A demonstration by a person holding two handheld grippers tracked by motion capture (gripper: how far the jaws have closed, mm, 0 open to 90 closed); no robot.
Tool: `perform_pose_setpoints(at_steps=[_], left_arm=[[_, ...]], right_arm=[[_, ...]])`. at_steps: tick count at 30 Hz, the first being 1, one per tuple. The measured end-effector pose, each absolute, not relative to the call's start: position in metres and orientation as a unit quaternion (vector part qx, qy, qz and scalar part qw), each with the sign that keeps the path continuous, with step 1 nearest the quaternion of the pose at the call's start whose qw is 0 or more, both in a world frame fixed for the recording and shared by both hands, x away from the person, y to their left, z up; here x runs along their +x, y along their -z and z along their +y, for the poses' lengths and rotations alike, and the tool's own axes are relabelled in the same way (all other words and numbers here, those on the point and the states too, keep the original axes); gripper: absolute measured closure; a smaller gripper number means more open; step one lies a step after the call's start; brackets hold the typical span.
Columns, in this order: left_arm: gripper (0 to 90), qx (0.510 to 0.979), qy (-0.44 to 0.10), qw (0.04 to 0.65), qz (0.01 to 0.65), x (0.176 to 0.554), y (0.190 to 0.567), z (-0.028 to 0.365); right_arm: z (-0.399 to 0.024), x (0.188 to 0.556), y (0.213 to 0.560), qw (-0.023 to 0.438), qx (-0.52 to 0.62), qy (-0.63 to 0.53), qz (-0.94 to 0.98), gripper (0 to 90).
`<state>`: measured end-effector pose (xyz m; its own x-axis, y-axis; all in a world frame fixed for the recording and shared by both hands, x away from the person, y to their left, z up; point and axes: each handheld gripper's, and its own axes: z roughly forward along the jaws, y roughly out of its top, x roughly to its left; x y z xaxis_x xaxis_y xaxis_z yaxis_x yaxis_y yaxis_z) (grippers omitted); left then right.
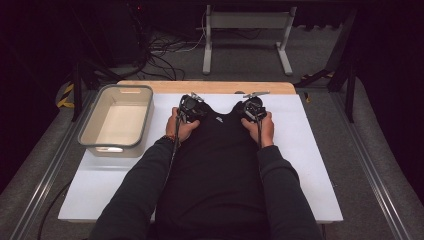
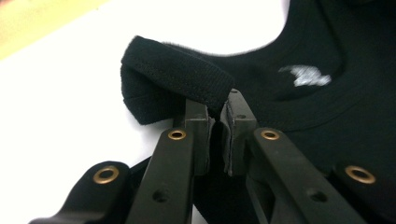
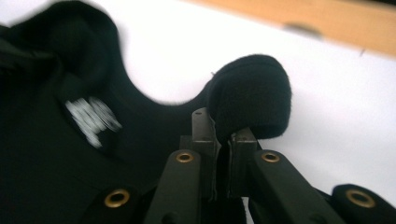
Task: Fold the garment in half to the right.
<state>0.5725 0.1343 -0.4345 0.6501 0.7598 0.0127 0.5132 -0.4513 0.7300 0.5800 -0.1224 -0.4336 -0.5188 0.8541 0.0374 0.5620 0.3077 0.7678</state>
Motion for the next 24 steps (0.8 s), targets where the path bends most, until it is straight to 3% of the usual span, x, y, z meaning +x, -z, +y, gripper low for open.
perform_pose_setpoints(at_steps=[4, 14, 24], left_arm=[[82.9, 0.820, -0.181, 0.391, 0.377, 0.561, 0.420, 0.140], [83.4, 0.814, -0.220, 0.407, 0.350, 0.533, 0.401, 0.143], [83.5, 0.815, -0.241, 0.430, 0.304, 0.495, 0.384, 0.143]], right_arm=[[-0.120, 0.572, 0.421, 0.207, 0.436, -0.392, 0.783, 84.9], [-0.116, 0.544, 0.397, 0.230, 0.400, -0.424, 0.779, 85.1], [-0.120, 0.508, 0.391, 0.238, 0.359, -0.450, 0.783, 85.0]])
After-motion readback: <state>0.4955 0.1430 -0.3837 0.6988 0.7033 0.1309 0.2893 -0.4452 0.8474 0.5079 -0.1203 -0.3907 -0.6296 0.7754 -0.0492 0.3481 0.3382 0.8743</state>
